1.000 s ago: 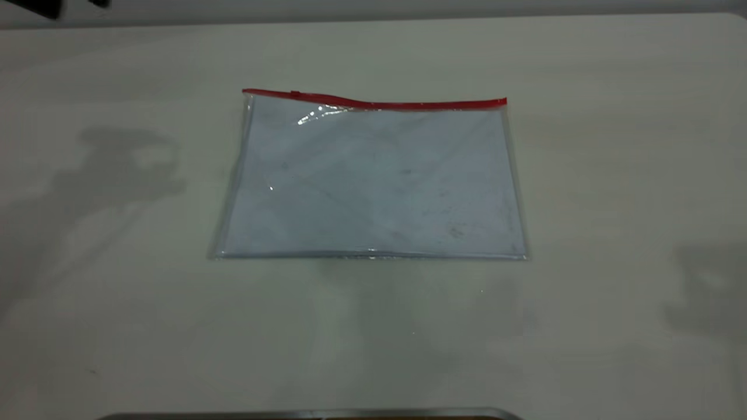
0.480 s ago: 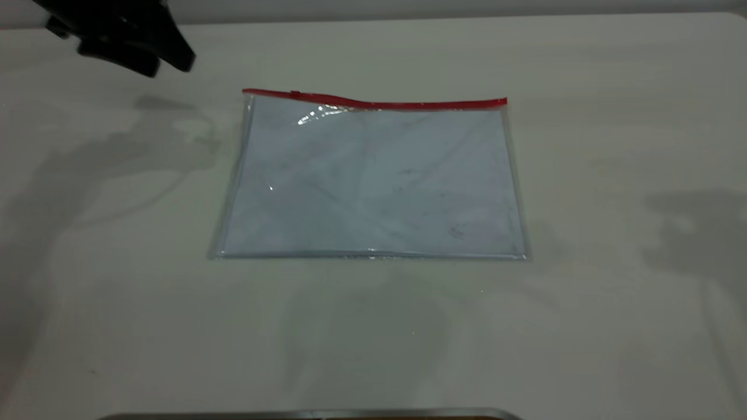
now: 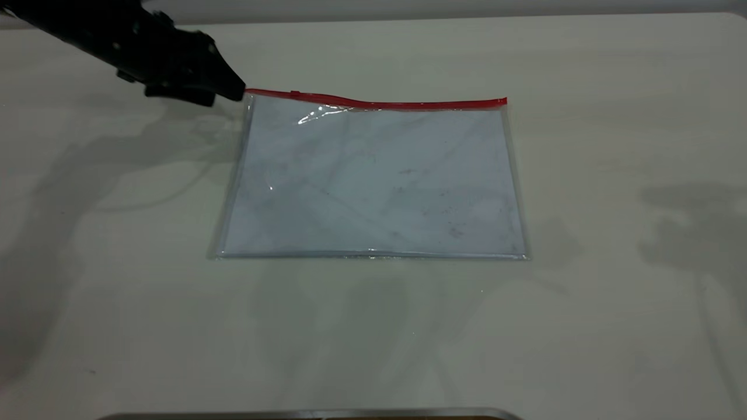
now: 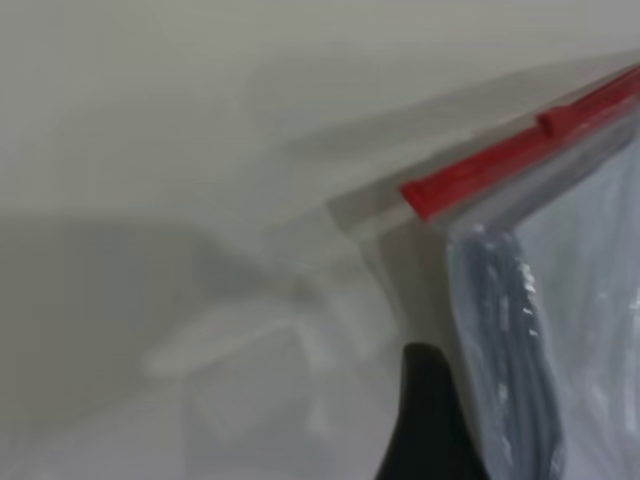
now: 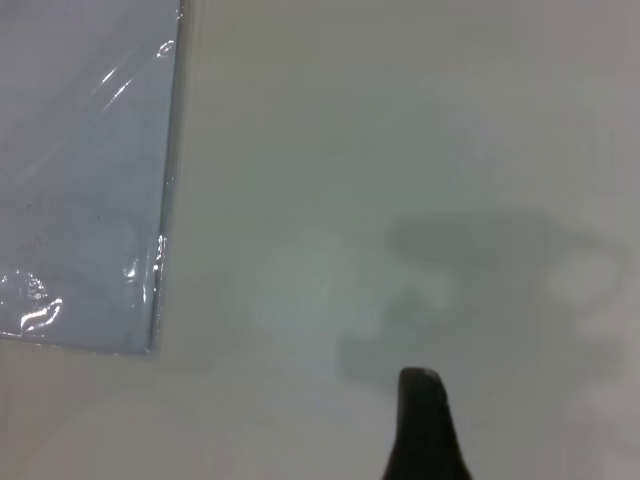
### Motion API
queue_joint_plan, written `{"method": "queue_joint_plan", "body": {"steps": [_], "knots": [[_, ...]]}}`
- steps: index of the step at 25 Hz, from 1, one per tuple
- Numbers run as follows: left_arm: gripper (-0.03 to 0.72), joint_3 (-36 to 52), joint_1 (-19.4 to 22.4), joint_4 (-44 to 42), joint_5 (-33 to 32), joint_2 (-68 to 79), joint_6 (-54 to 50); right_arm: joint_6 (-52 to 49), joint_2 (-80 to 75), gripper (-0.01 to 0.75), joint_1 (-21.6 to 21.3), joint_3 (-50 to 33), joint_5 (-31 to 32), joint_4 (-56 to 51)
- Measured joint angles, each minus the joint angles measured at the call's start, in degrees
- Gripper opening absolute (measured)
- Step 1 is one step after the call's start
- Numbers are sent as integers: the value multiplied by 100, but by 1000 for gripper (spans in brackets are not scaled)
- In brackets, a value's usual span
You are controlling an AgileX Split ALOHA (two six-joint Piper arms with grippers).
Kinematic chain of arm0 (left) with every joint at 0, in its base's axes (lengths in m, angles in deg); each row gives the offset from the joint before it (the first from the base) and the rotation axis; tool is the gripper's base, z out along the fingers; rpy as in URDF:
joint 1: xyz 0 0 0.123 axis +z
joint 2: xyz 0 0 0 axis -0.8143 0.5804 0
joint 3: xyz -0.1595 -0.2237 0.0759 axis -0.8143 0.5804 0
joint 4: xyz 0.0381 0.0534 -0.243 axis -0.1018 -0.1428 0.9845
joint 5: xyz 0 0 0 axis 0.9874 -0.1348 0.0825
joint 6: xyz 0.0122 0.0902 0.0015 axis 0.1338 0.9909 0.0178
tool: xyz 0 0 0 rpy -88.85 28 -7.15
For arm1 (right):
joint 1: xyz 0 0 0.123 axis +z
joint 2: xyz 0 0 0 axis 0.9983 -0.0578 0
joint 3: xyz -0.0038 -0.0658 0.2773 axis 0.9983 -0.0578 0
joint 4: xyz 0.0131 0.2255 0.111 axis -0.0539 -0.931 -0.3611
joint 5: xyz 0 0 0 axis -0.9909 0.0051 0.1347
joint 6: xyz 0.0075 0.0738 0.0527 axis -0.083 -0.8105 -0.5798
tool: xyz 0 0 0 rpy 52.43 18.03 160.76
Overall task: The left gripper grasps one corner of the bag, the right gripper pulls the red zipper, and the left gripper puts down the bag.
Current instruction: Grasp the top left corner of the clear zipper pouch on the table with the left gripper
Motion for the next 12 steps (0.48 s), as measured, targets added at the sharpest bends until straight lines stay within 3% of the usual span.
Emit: {"method": "queue_joint_plan", "body": {"steps": [12], "knots": [[568,-523,-363,380,-17,677,60,0,0,578,0,0,-29,-2]]}}
